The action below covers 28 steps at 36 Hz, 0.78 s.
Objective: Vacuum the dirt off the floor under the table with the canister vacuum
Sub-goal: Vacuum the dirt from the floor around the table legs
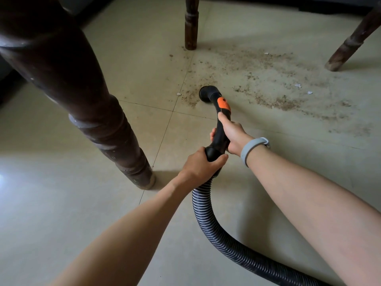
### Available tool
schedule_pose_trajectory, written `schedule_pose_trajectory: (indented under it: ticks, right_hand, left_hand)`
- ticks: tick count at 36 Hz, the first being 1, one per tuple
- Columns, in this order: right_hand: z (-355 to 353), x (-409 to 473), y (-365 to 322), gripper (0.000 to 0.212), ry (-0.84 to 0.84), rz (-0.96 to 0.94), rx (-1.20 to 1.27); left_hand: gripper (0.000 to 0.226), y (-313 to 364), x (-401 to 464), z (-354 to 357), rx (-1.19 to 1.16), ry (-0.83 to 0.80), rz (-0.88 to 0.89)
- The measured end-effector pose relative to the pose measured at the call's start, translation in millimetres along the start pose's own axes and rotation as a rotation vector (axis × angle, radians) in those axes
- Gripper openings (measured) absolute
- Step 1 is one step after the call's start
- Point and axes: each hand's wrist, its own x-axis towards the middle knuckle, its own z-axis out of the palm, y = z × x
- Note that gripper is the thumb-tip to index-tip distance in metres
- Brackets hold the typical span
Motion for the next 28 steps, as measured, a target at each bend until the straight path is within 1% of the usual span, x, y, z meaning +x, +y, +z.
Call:
schedule_pose_trajectory:
  ticks: [6,8,11,15,20,24,28]
  right_hand:
    - [6.3,-2.9,-1.8,0.034,-0.014,-0.017,-0.087]
    - [7.2,-4.2,-1.0,0.034,-0.024,-0.008,-0.088]
    - [5.4,-5.7,4.5,0.034,-0.037,0.007,-0.052]
    - [-2.6,-9.6,14.4,0.033,-0.066,0.000,-0.033]
    - [-10.9,-14.5,25.2,0.032,-0.090,-0.013,-0.040]
    - [-15.4,-20.4,34.7,0.031,-0.123,-0.041,-0.111]
    - [-12.4,-24.7,35.2,0.031,-0.134,-0.065,-0.161]
  left_hand:
    - [0.025,-0.3,-4.1,-2.7,-0.056,0.010,0.004]
    - [0.029,-0.6,-6.7,-2.1,-0.071,0.015,-0.009]
    - [0.041,-3.0,-11.7,0.6,-0.068,0.004,-0.035]
    - [0.048,-4.9,-21.9,7.2,-0.027,-0.012,-0.042]
    - [0.048,-6.7,-36.7,13.5,-0.019,-0.014,-0.035]
    - [0.043,-10.5,-48.7,18.6,-0.016,-0.017,-0.039]
    - [0.045,-11.5,-51.6,21.0,-0.030,0.004,-0.049]
